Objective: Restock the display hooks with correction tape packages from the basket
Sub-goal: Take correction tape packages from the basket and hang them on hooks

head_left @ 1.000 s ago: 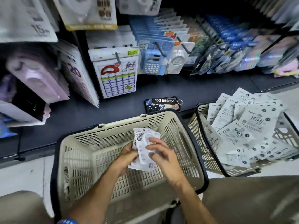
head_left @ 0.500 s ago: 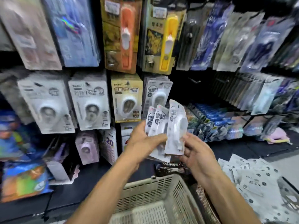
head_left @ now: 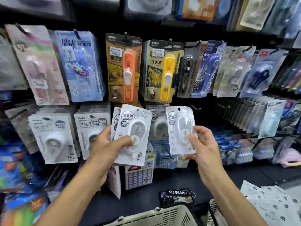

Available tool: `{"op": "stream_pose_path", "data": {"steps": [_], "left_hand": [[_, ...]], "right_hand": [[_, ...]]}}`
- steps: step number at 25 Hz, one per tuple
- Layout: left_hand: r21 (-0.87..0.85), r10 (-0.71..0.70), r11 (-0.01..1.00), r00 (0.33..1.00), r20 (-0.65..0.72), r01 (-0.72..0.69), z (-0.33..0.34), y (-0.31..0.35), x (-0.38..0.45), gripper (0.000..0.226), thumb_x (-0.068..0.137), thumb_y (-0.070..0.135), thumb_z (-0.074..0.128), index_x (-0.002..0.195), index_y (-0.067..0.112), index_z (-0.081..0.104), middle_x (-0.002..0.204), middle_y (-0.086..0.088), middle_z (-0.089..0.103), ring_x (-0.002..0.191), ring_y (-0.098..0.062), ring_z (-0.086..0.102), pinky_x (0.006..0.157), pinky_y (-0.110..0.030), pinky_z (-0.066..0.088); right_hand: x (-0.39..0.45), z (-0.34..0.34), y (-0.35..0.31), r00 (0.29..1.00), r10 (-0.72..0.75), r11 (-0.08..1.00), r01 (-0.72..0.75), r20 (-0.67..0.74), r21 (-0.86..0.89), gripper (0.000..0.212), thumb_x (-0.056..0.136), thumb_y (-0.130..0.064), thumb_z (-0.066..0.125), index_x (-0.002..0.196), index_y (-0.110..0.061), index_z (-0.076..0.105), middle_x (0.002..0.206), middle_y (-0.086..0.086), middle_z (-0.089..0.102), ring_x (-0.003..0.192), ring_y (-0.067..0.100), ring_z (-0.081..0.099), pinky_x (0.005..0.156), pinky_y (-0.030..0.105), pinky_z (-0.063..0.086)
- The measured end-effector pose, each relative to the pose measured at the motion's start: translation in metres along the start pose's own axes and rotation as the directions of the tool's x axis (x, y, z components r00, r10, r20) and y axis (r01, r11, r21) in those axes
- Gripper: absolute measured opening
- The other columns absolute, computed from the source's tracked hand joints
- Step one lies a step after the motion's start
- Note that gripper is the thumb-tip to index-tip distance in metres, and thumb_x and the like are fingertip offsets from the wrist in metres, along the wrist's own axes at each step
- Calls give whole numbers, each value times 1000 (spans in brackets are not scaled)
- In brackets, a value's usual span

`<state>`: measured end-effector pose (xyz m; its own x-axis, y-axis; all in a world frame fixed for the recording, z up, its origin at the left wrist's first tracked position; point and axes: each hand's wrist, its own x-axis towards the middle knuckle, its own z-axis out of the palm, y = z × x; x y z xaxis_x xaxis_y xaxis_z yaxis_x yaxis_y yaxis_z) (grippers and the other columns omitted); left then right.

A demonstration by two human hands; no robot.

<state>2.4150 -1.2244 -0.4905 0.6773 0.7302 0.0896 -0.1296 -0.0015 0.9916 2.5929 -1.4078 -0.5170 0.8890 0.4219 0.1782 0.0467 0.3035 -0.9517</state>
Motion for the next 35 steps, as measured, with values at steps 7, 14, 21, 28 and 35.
{"op": "stream_pose_path", "data": {"steps": [7, 14, 21, 28, 35], "left_hand": [[-154, -24, 988, 995, -97, 9, 12, -5, 3, 46, 58, 18, 74, 103, 23, 71, 95, 3, 81, 77, -12, 76, 57, -28, 58], [-138, 13, 990, 993, -117, -29, 6, -9, 3, 41, 65, 13, 76, 105, 23, 71, 98, 5, 81, 82, -13, 77, 64, -28, 58], [-173, 10, 984, 990, -144, -35, 17, -9, 5, 35, 69, 8, 75, 98, 28, 72, 97, 6, 80, 85, -16, 77, 74, -37, 58], [-148, 38, 987, 993, -109, -54, 18, -11, 1, 42, 59, 19, 75, 100, 27, 71, 99, 2, 80, 90, -18, 77, 80, -37, 56], [-122, 38, 992, 999, 27, -34, 24, -17, 3, 58, 56, 17, 98, 106, 25, 70, 98, -2, 81, 84, -19, 79, 61, -23, 60]], "right_hand": [[-3, 9, 9, 994, 20, 995, -9, 108, -104, 21, 99, -13, 61, 102, -34, 63, 124, 2, 63, 93, 21, 68, 46, 33, 54], [11, -37, -15, 934, 31, 997, -4, -356, 77, 18, 93, -5, 58, 93, -22, 62, 114, 7, 65, 71, 22, 60, 35, 24, 43], [0, 14, 1, 994, -89, 985, 98, 64, -146, 26, 96, -13, 62, 97, -38, 63, 108, -16, 66, 79, 5, 68, 45, 31, 54], [6, 40, 9, 999, 43, 932, -47, -18, -359, 15, 98, -28, 61, 107, -39, 56, 116, -15, 58, 67, 21, 59, 61, 42, 57], [-24, 59, 12, 955, 25, 987, 23, 294, -161, 33, 84, -45, 75, 114, -34, 66, 106, -15, 74, 97, 4, 70, 74, 17, 54]]}}
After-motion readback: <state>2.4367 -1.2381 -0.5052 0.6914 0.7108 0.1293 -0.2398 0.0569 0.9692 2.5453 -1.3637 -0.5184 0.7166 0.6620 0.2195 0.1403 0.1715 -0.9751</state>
